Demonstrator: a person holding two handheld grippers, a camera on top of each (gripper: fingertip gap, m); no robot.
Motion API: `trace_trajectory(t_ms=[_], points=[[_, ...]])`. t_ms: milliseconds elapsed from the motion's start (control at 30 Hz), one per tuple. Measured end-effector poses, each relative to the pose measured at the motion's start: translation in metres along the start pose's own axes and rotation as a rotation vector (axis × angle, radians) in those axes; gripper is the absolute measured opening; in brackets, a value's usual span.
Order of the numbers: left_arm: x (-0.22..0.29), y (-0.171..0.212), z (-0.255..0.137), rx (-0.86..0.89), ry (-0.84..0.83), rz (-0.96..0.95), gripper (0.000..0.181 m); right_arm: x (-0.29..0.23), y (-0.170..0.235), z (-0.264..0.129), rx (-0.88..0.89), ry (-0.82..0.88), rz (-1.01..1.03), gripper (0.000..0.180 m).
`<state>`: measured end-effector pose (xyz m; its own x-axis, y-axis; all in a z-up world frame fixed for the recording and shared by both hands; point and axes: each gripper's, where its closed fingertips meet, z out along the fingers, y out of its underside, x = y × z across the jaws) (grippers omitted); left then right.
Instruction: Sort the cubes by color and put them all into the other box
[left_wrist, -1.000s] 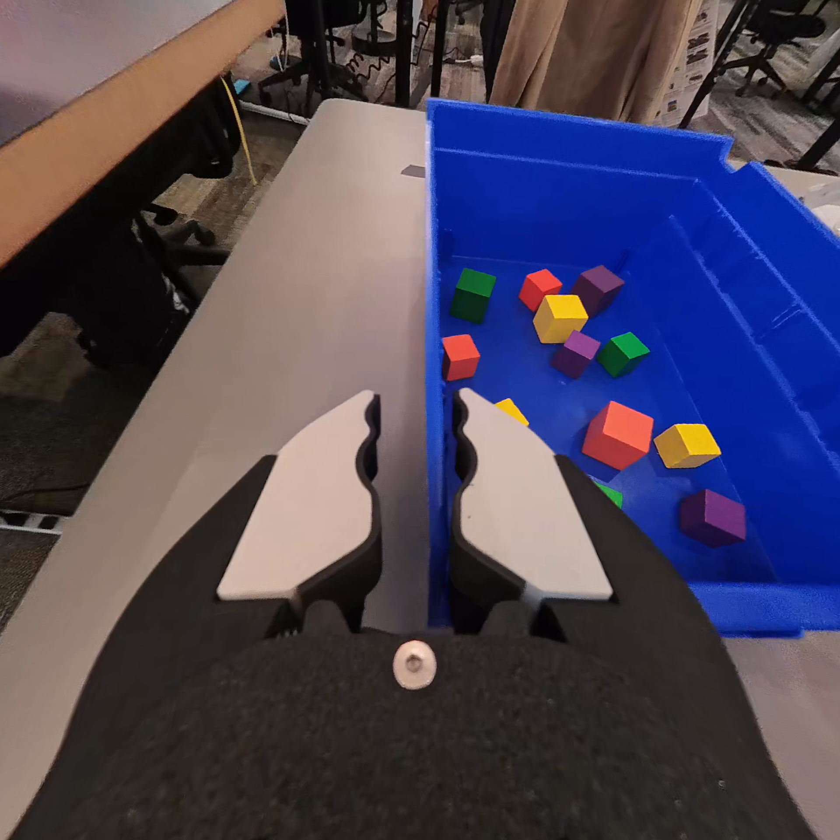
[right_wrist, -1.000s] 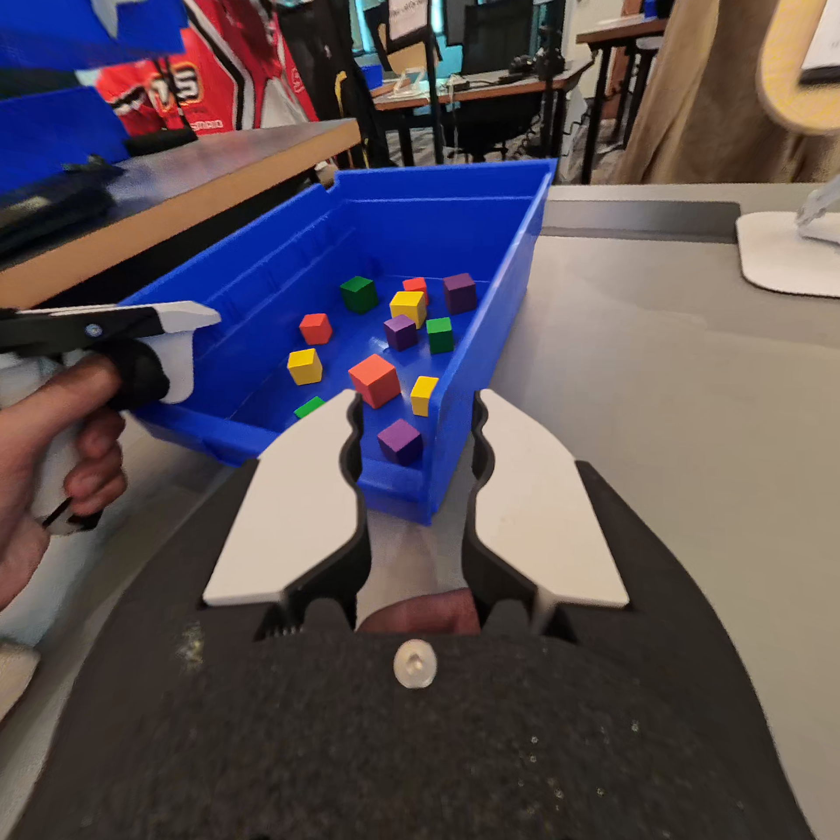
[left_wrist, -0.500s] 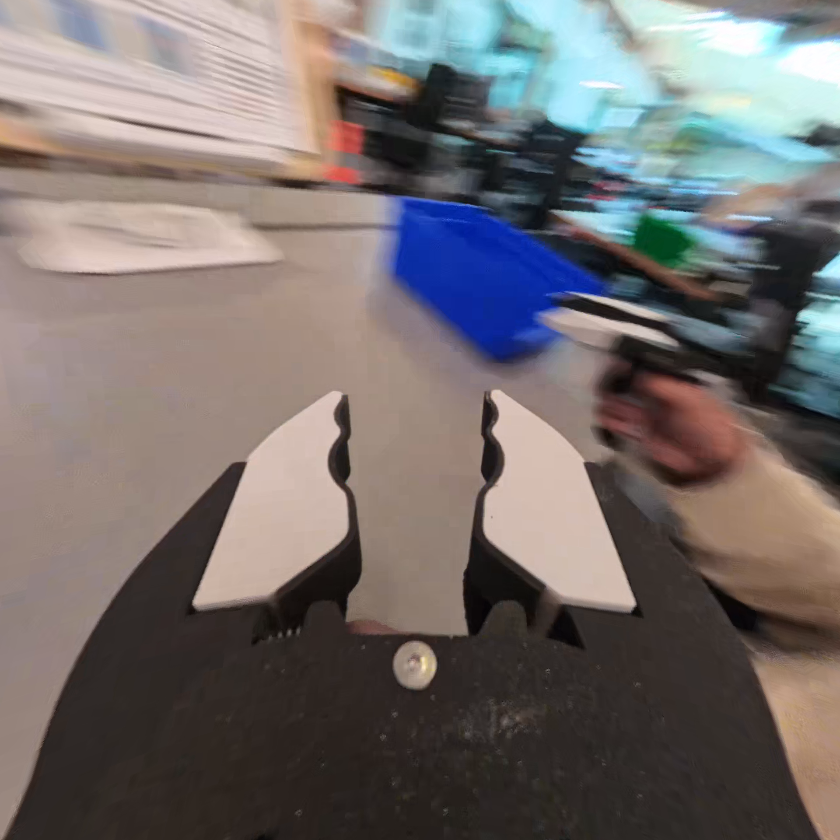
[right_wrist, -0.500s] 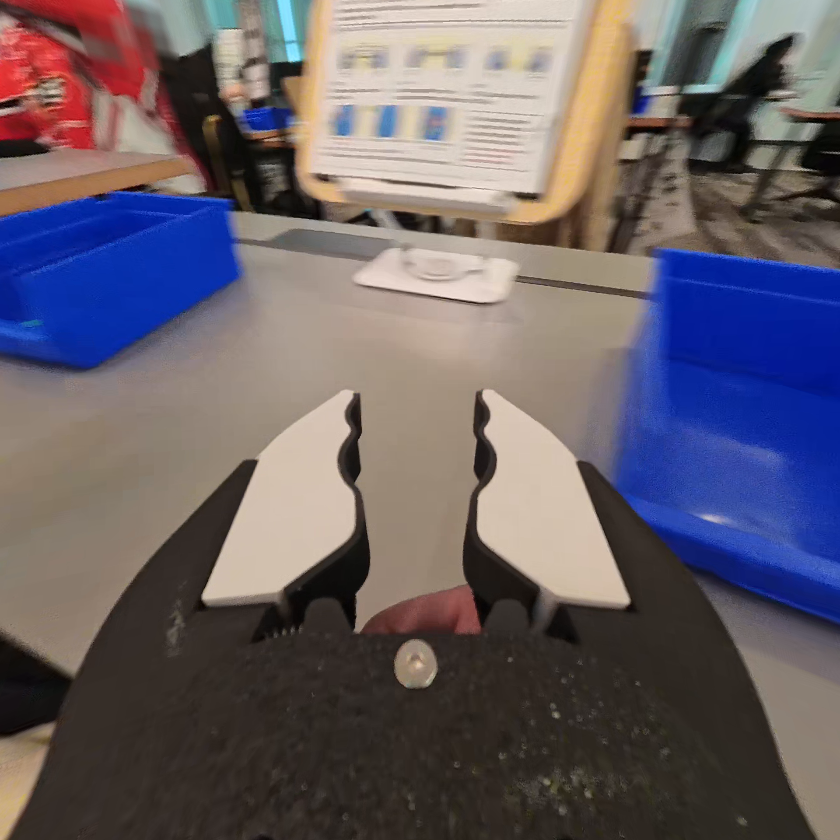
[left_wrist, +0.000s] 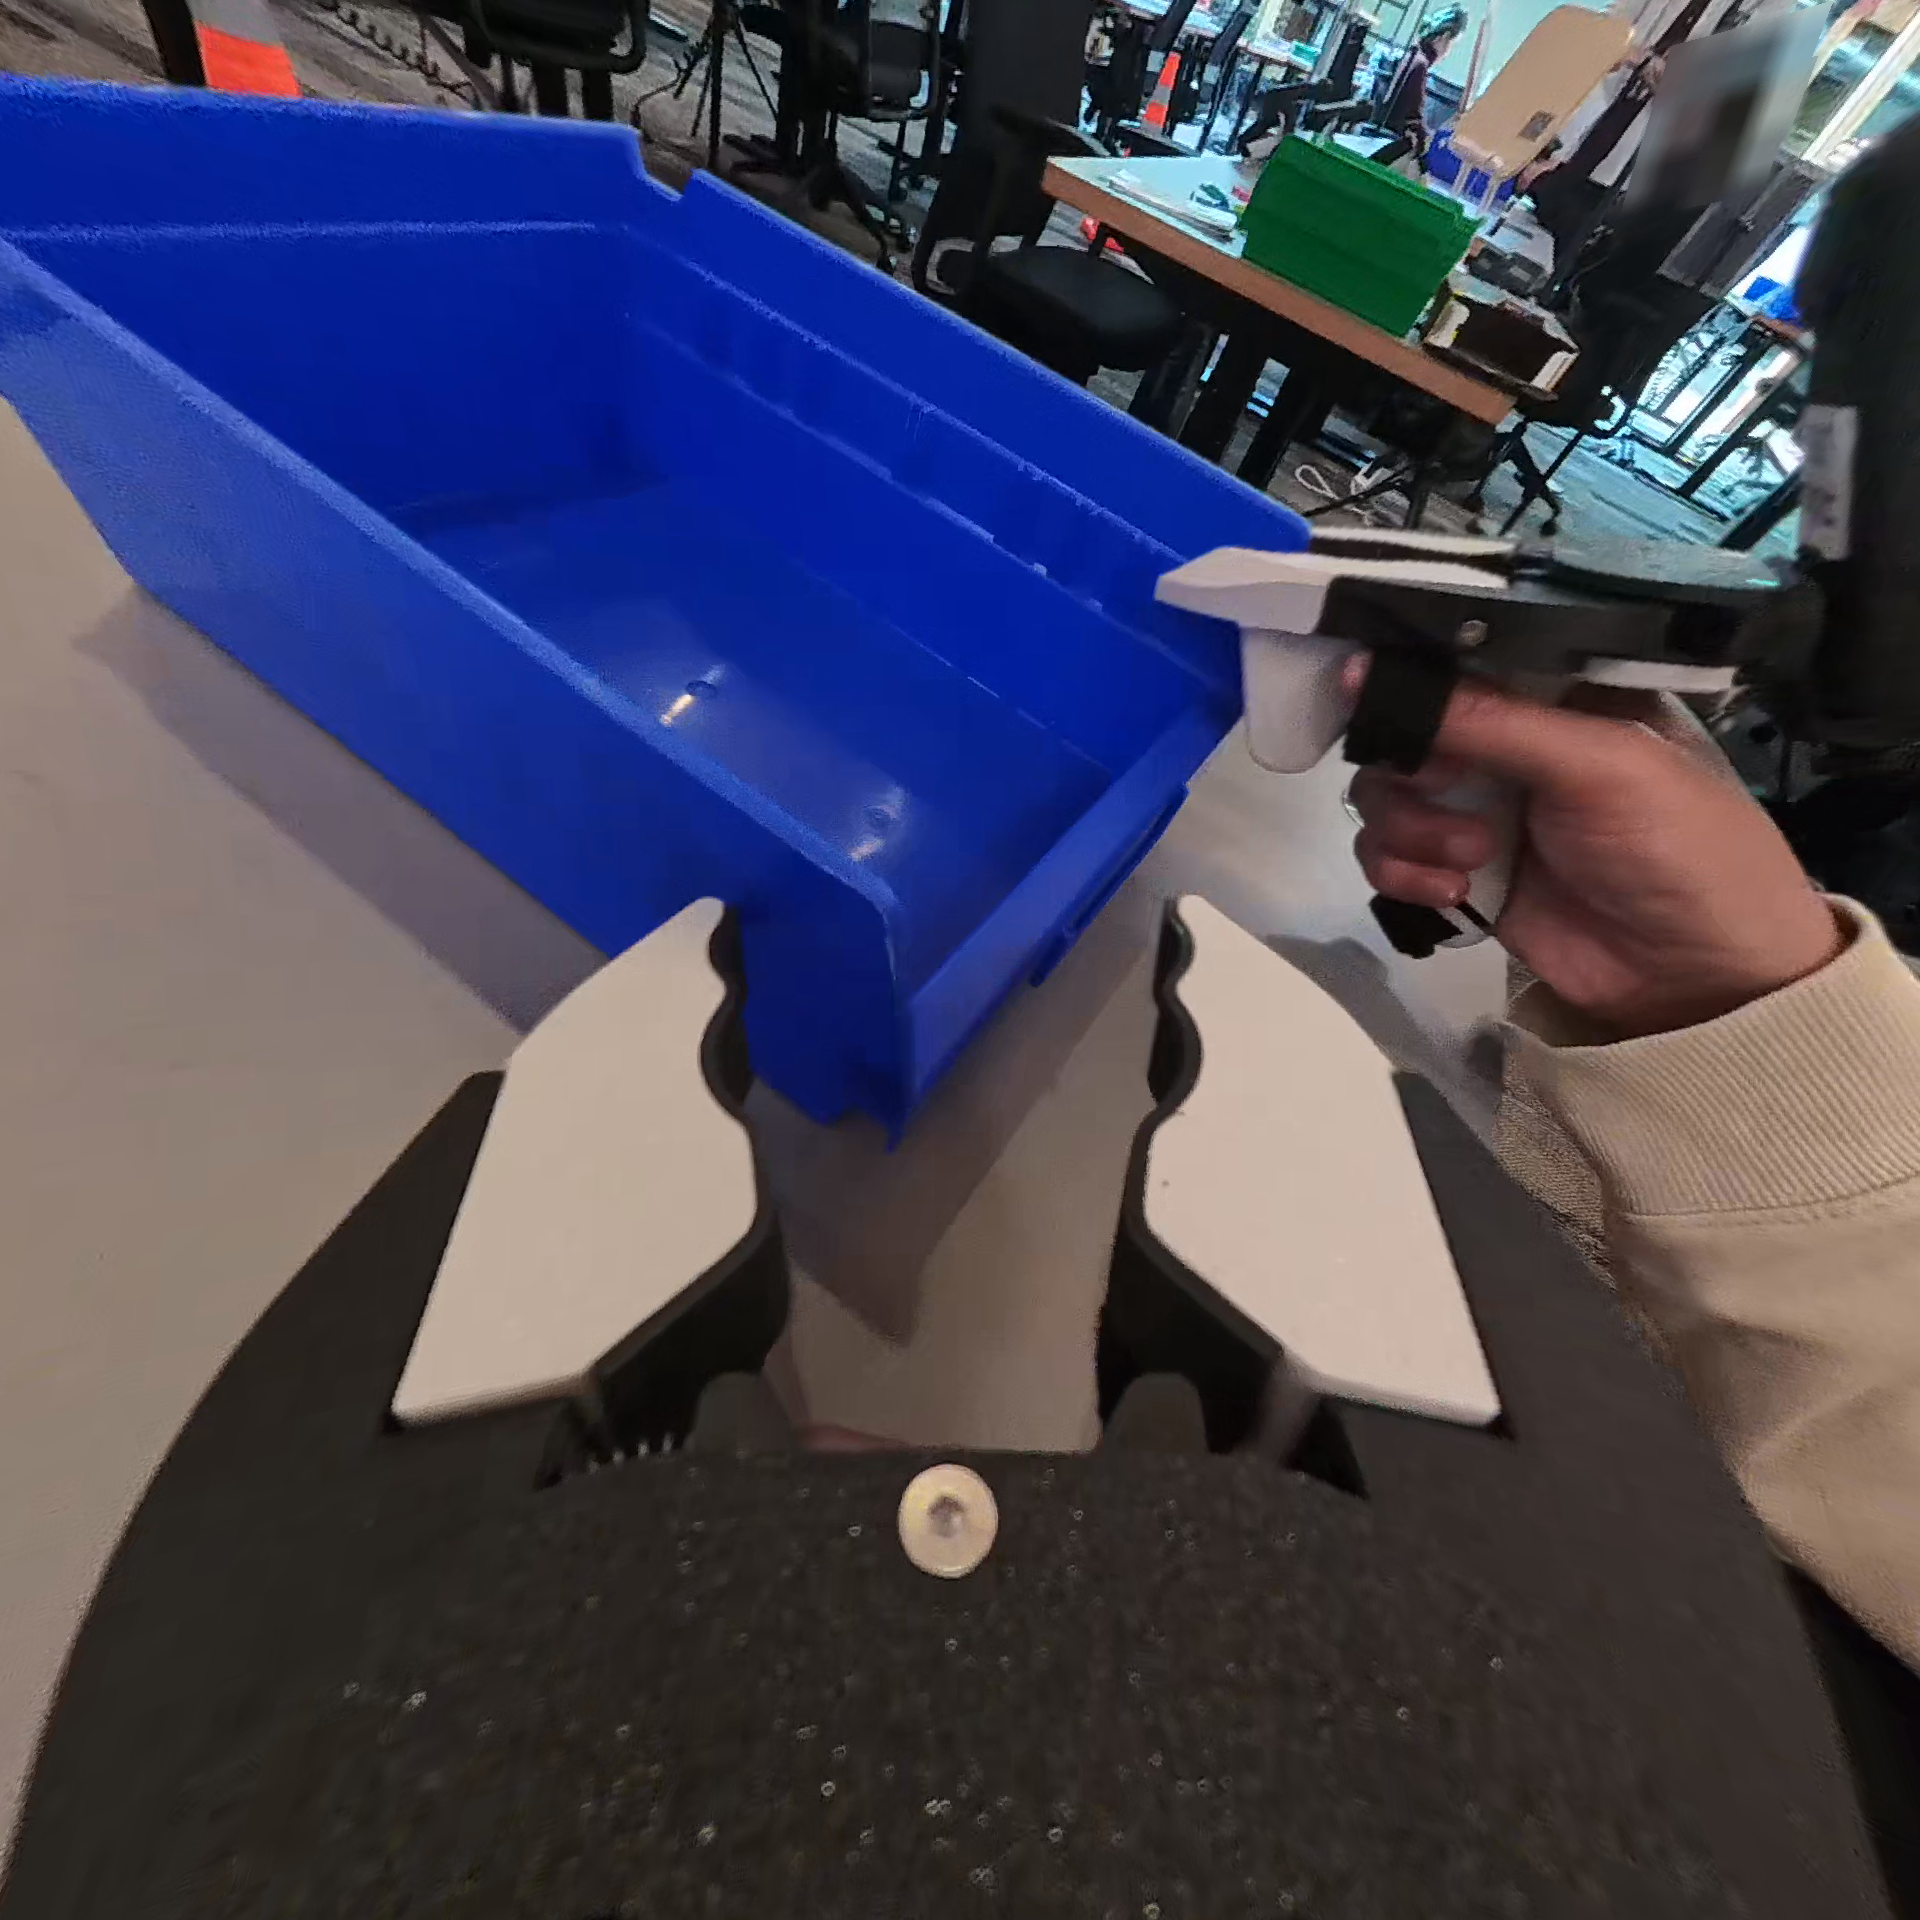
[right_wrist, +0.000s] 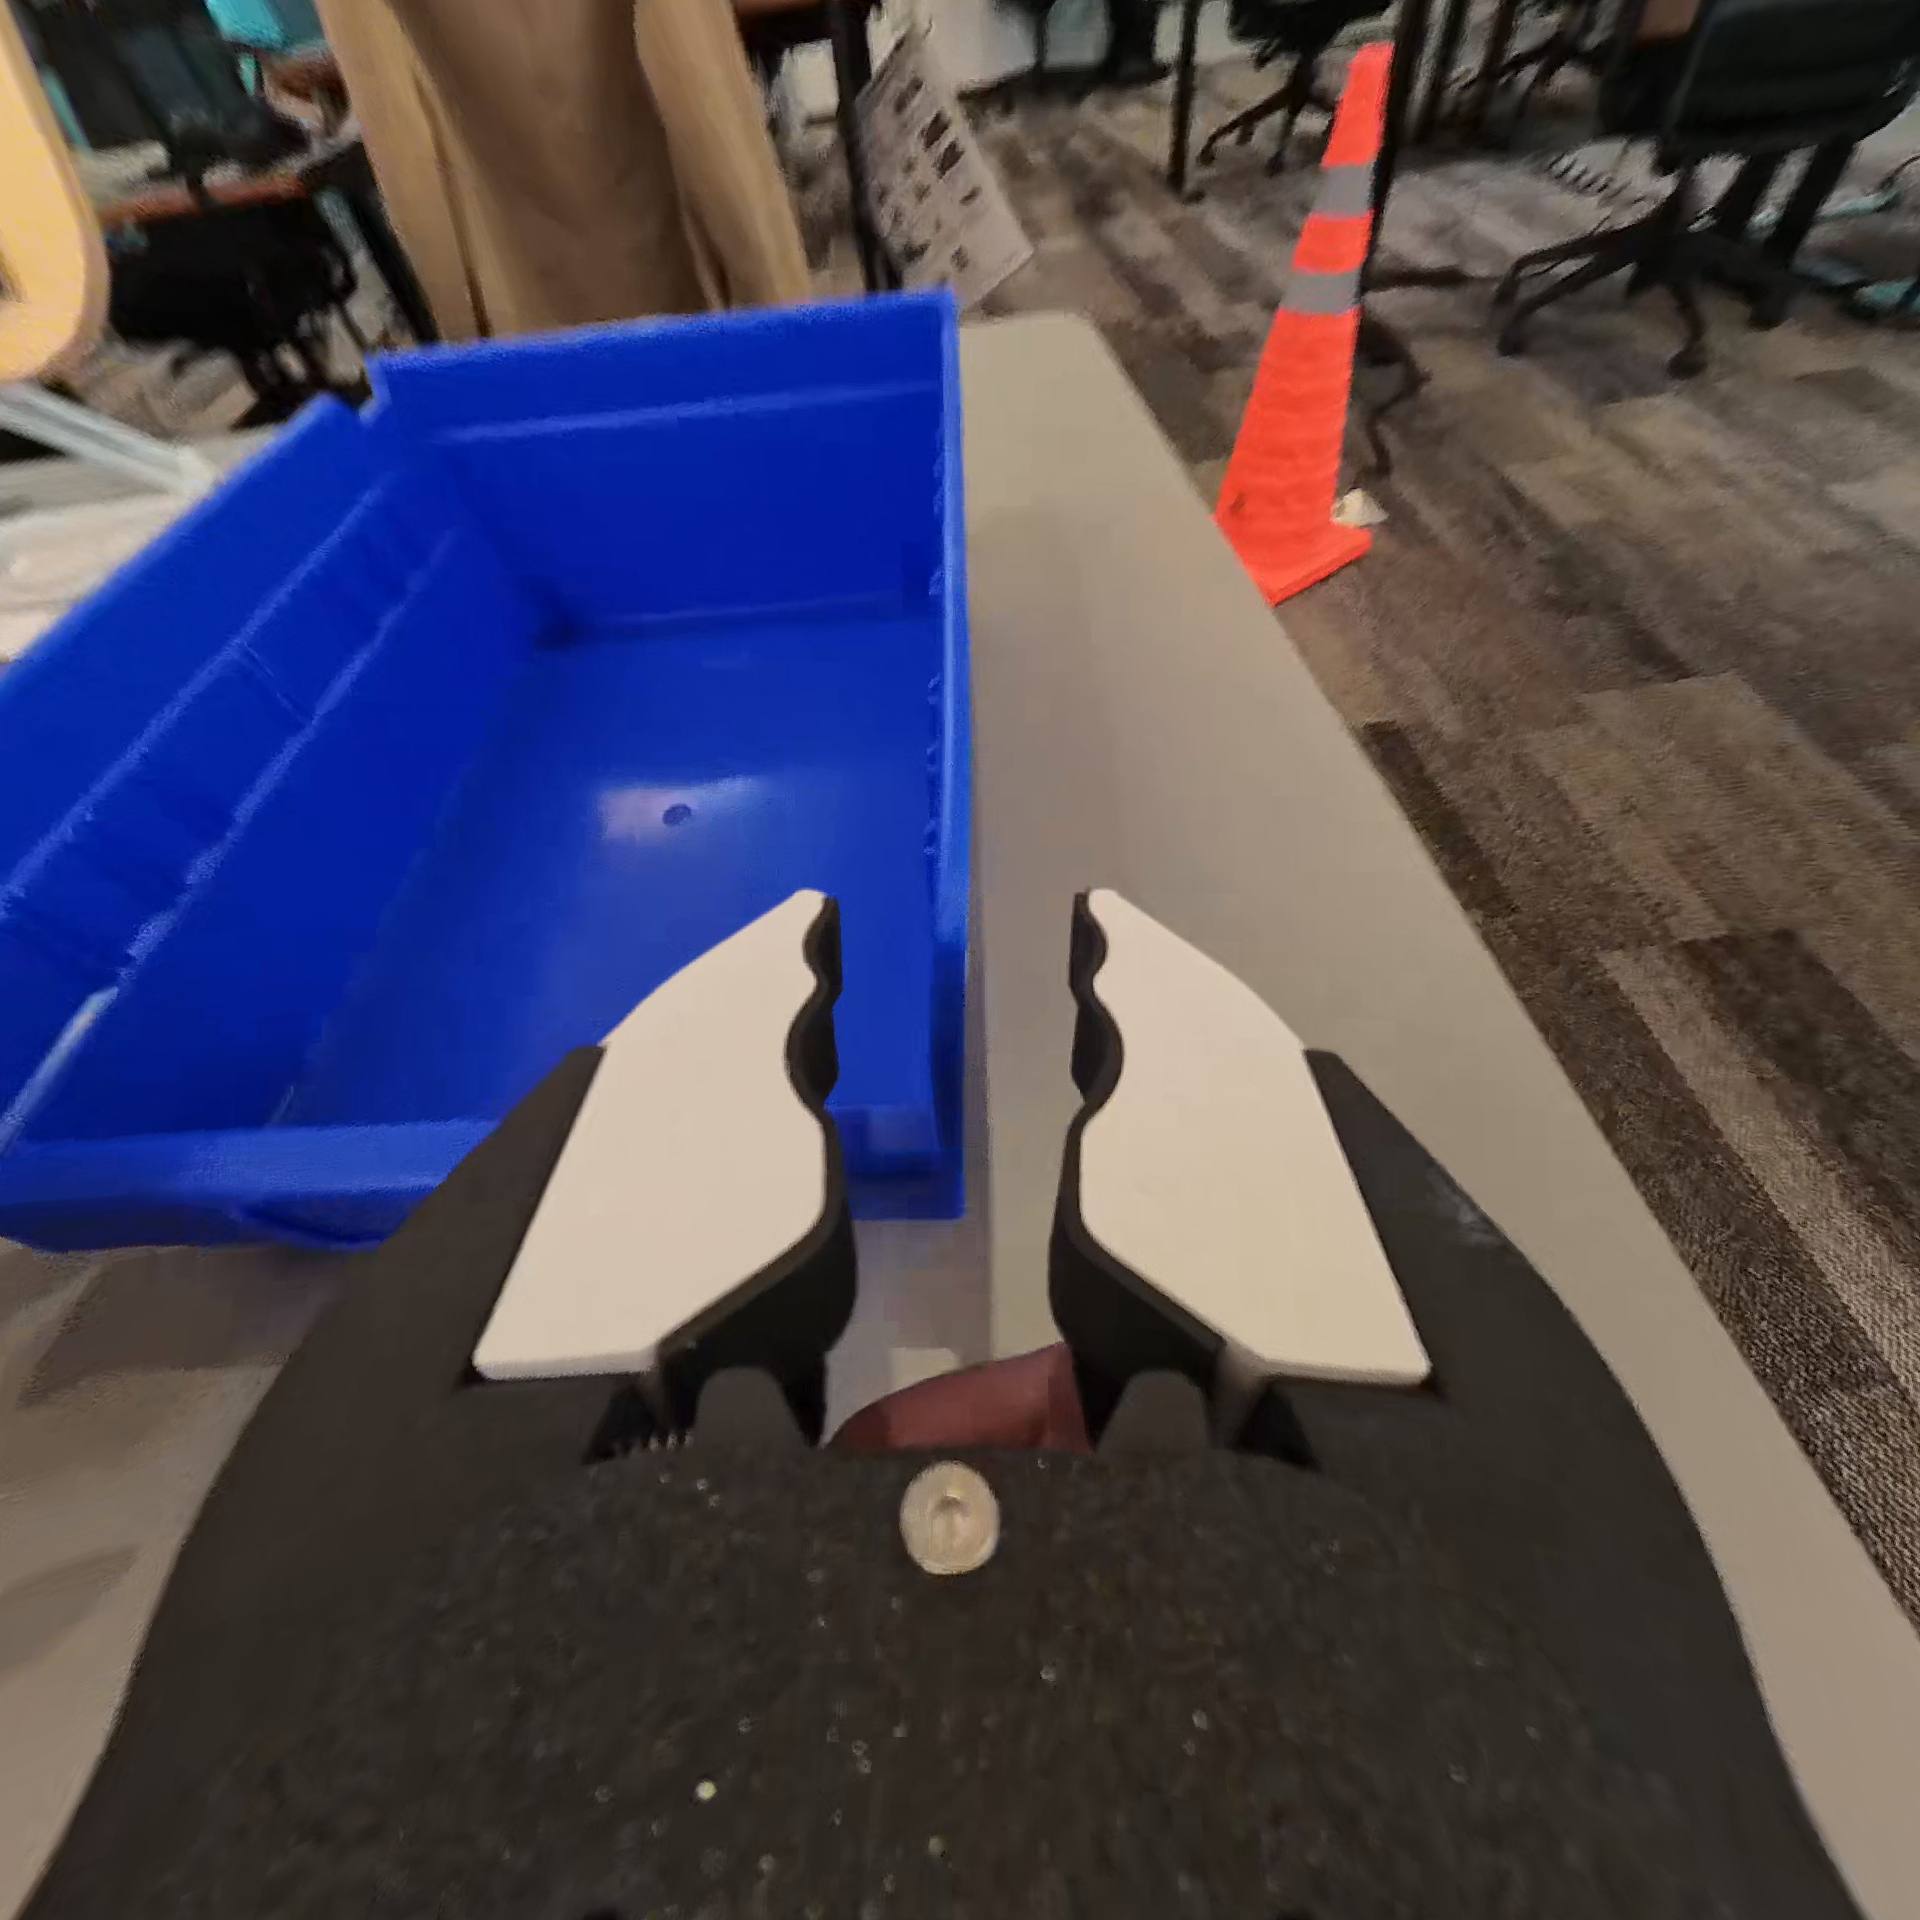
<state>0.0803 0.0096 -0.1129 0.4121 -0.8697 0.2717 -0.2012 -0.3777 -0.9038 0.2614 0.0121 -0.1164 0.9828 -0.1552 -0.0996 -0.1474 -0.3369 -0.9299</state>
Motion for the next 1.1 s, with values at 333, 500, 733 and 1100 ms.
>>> trace_trajectory(t_ms=[333, 500, 733, 1100], points=[[-0.008, -0.007, 0.020, -0.044, -0.015, 0.029, 0.081, 0.006, -0.007, 0.042, -0.047, -0.065, -0.020, 0.003], [-0.023, -0.004, -0.023, -0.077, -0.031, 0.048, 0.073, 0.014, -0.002, 0.017, -0.126, 0.005, -0.066, 0.021], [-0.107, 0.024, -0.210, 0.014, -0.436, 0.066, 0.072, -0.108, -0.027, -0.073, 0.084, -0.248, -0.057, 0.033], [-0.173, 0.070, -0.377, 0.204, -0.774, -0.092, 0.069, -0.333, 0.018, -0.027, 0.052, -0.536, -0.090, 0.059]])
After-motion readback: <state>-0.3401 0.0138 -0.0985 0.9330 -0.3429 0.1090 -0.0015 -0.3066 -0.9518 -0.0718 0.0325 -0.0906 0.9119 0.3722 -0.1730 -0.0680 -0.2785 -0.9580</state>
